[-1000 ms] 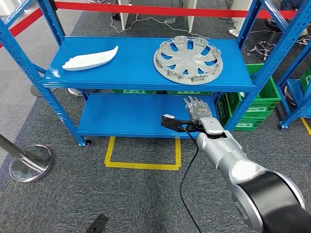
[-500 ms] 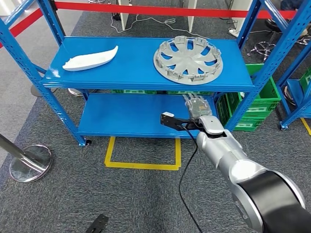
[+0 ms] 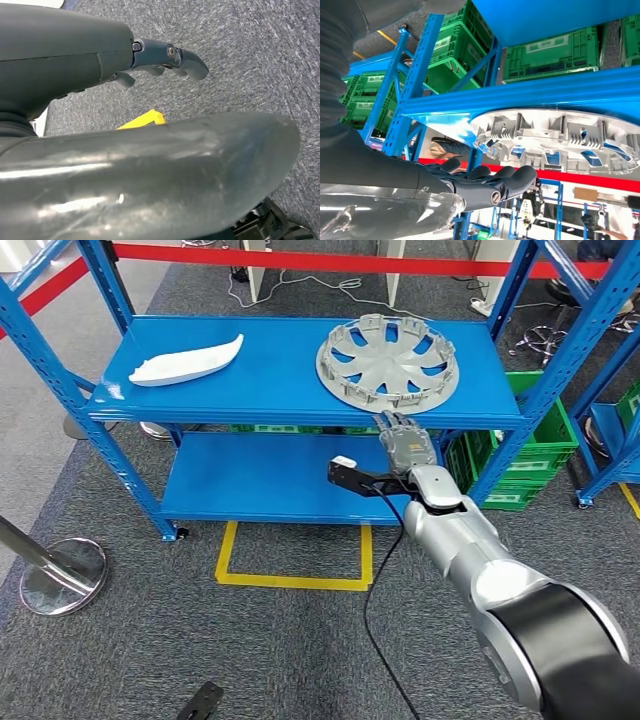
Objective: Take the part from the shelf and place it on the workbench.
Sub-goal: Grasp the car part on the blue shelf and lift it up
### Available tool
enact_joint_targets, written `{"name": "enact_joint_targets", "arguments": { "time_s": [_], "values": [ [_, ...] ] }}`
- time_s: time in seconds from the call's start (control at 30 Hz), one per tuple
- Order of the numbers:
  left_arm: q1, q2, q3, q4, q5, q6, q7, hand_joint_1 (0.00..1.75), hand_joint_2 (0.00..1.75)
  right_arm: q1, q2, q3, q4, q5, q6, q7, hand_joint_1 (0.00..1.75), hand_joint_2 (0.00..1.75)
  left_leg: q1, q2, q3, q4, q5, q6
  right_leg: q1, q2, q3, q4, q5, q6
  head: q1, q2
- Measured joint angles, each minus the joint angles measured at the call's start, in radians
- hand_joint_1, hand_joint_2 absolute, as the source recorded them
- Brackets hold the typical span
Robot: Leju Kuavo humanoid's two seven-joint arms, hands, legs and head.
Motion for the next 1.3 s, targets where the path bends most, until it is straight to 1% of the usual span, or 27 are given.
{"name": "enact_joint_targets", "arguments": {
  "time_s": [0.2,0.4,0.5,0.57,0.6,0.63,0.67,0.73,0.77,0.8,0.83,0.87,0.9,0.93,0.97,1.0,1.07,1.1,1.13,1.17,1.2,1.23,1.27,1.3],
  "values": [
    [0.000,0.000,0.000,0.000,0.003,-0.002,0.010,0.00,0.00,0.002,0.001,0.000,0.000,0.001,0.005,0.002,0.00,1.75,0.000,0.000,0.000,0.000,0.000,0.000,0.000,0.000,0.000,0.000,0.000,0.000,0.000,0.000],
    [0.000,0.002,0.000,0.000,0.004,-0.004,0.012,0.00,0.00,0.002,0.006,0.000,0.000,0.005,0.017,0.007,0.00,1.75,-0.006,0.000,0.000,0.002,-0.002,0.003,-0.007,0.000,0.000,-0.001,0.001,0.003,0.000,0.000],
    [0.000,0.004,0.000,0.000,0.004,-0.003,0.012,0.00,0.00,0.003,0.009,0.000,0.000,0.008,0.021,0.009,0.00,1.75,-0.011,0.000,-0.001,0.004,-0.005,0.010,-0.012,0.000,0.001,-0.004,0.001,0.008,-0.001,0.000],
    [0.000,0.004,0.000,0.000,0.004,-0.003,0.012,0.00,0.00,0.002,0.010,0.000,-0.001,0.009,0.021,0.010,0.00,1.75,-0.010,0.001,0.003,-0.004,-0.004,0.019,-0.014,0.000,0.002,-0.009,0.000,0.014,0.000,0.000],
    [-0.001,0.004,0.000,0.000,0.004,-0.003,0.012,0.00,0.00,0.001,0.011,0.000,-0.001,0.009,0.021,0.010,0.00,1.75,-0.008,0.002,0.008,-0.011,-0.002,0.024,-0.014,-0.001,-0.002,-0.001,-0.005,0.016,0.001,0.000],
    [-0.001,0.004,0.000,0.000,0.004,-0.002,0.012,0.00,0.00,-0.001,0.011,0.000,-0.002,0.010,0.021,0.010,0.00,1.75,-0.006,0.003,0.013,-0.017,0.000,0.028,-0.013,-0.002,-0.017,0.024,-0.016,0.017,0.003,0.000],
    [-0.001,0.003,0.000,0.000,0.004,-0.002,0.012,0.00,0.00,-0.002,0.011,0.000,-0.002,0.010,0.022,0.011,0.00,1.75,-0.004,0.004,0.017,-0.022,0.000,0.032,-0.013,-0.003,-0.046,0.074,-0.035,0.017,0.006,0.000],
    [-0.001,0.003,0.000,0.000,0.004,-0.002,0.012,0.00,0.00,0.001,0.011,0.000,-0.002,0.011,0.022,0.011,0.00,1.75,-0.004,0.005,0.023,-0.022,-0.005,0.035,-0.012,-0.004,-0.131,0.218,-0.078,0.016,0.008,0.000],
    [0.000,0.003,0.000,0.000,0.004,-0.002,0.012,0.00,0.00,0.006,0.011,0.000,-0.002,0.011,0.023,0.012,0.00,1.75,-0.003,0.004,0.028,-0.022,-0.009,0.034,-0.012,-0.004,-0.170,0.273,-0.084,0.017,0.009,0.000],
    [0.001,0.003,0.000,0.000,0.004,-0.002,0.012,0.00,0.00,0.011,0.011,0.000,-0.001,0.011,0.023,0.012,0.00,1.75,-0.002,0.003,0.035,-0.022,-0.015,0.032,-0.013,-0.004,-0.193,0.294,-0.069,0.019,0.009,0.000],
    [0.003,0.002,0.000,0.000,0.004,-0.002,0.012,0.00,0.00,0.014,0.011,0.000,-0.001,0.011,0.024,0.012,0.00,1.75,0.001,0.001,0.044,-0.021,-0.023,0.028,-0.014,-0.004,-0.197,0.274,-0.034,0.021,0.010,0.000],
    [0.004,0.002,0.000,0.000,0.004,-0.002,0.012,0.00,0.00,0.015,0.011,0.000,-0.001,0.011,0.024,0.013,0.00,1.75,0.004,-0.001,0.055,-0.019,-0.032,0.021,-0.017,-0.006,-0.183,0.217,0.017,0.023,0.010,0.000],
    [0.005,0.002,0.000,0.000,0.004,-0.002,0.012,0.00,0.00,0.016,0.011,0.000,-0.001,0.011,0.024,0.013,0.00,1.75,0.007,-0.002,0.064,-0.017,-0.043,0.013,-0.018,-0.008,-0.163,0.156,0.058,0.028,0.010,0.000],
    [0.004,0.003,0.000,0.000,0.004,-0.002,0.012,0.00,0.00,0.015,0.011,0.000,0.000,0.011,0.025,0.013,0.00,1.75,0.008,-0.002,0.070,-0.012,-0.053,0.004,-0.018,-0.008,-0.140,0.100,0.084,0.031,0.012,0.000],
    [0.002,0.004,0.000,0.000,0.004,-0.002,0.012,0.00,0.00,0.015,0.012,0.000,0.000,0.012,0.026,0.013,0.00,1.75,0.007,-0.003,0.071,-0.007,-0.060,-0.004,-0.018,-0.007,-0.125,0.065,0.091,0.027,0.013,0.000],
    [0.001,0.004,0.000,0.000,0.004,-0.002,0.012,0.00,0.00,0.016,0.012,0.000,0.001,0.012,0.027,0.013,0.00,1.75,0.006,-0.003,0.069,-0.005,-0.063,-0.010,-0.016,-0.006,-0.120,0.054,0.080,0.020,0.012,0.000],
    [0.000,0.003,0.000,0.000,0.005,-0.002,0.012,0.00,0.00,0.017,0.012,0.000,0.001,0.012,0.028,0.015,0.00,1.75,0.006,-0.003,0.065,-0.005,-0.066,-0.018,-0.013,-0.001,-0.121,0.051,0.064,-0.002,0.009,0.000],
    [0.001,0.003,0.000,0.000,0.005,-0.002,0.012,0.00,0.00,0.017,0.011,0.000,0.000,0.012,0.028,0.016,0.00,1.75,0.007,-0.001,0.063,0.001,-0.069,-0.021,-0.013,0.001,-0.120,0.052,0.060,-0.010,0.006,0.000],
    [0.000,0.003,0.000,0.000,0.004,-0.002,0.012,0.00,0.00,0.016,0.011,0.000,-0.001,0.013,0.028,0.016,0.00,1.75,0.007,0.002,0.052,0.021,-0.078,-0.025,-0.013,0.003,-0.117,0.052,0.055,-0.018,0.006,0.000],
    [-0.002,0.003,0.000,0.000,0.004,-0.002,0.012,0.00,0.00,0.016,0.011,0.000,-0.002,0.013,0.028,0.015,0.00,1.75,0.007,0.004,0.027,0.063,-0.093,-0.029,-0.014,0.005,-0.113,0.052,0.051,-0.024,0.005,0.000],
    [-0.003,0.003,0.000,0.000,0.004,-0.002,0.012,0.00,0.00,0.016,0.011,0.000,-0.002,0.013,0.028,0.015,0.00,1.75,0.006,0.006,-0.012,0.124,-0.113,-0.032,-0.014,0.005,-0.109,0.051,0.047,-0.030,0.005,0.000],
    [-0.003,0.003,0.000,0.000,0.004,-0.002,0.012,0.00,0.00,0.019,0.011,0.000,-0.002,0.013,0.028,0.015,0.00,1.75,0.006,0.007,-0.062,0.197,-0.133,-0.034,-0.013,0.005,-0.105,0.051,0.042,-0.034,0.005,0.000],
    [-0.002,0.003,0.000,0.000,0.004,-0.002,0.012,0.00,0.00,0.023,0.011,0.000,-0.001,0.013,0.028,0.015,0.00,1.75,0.005,0.007,-0.111,0.259,-0.143,-0.035,-0.013,0.005,-0.101,0.051,0.038,-0.037,0.005,0.000],
    [0.000,0.003,0.000,0.000,0.004,-0.002,0.012,0.00,0.00,0.028,0.011,0.000,-0.001,0.013,0.028,0.015,0.00,1.75,0.005,0.007,-0.149,0.294,-0.134,-0.034,-0.012,0.006,-0.097,0.051,0.033,-0.039,0.005,0.000]
  ]
}}
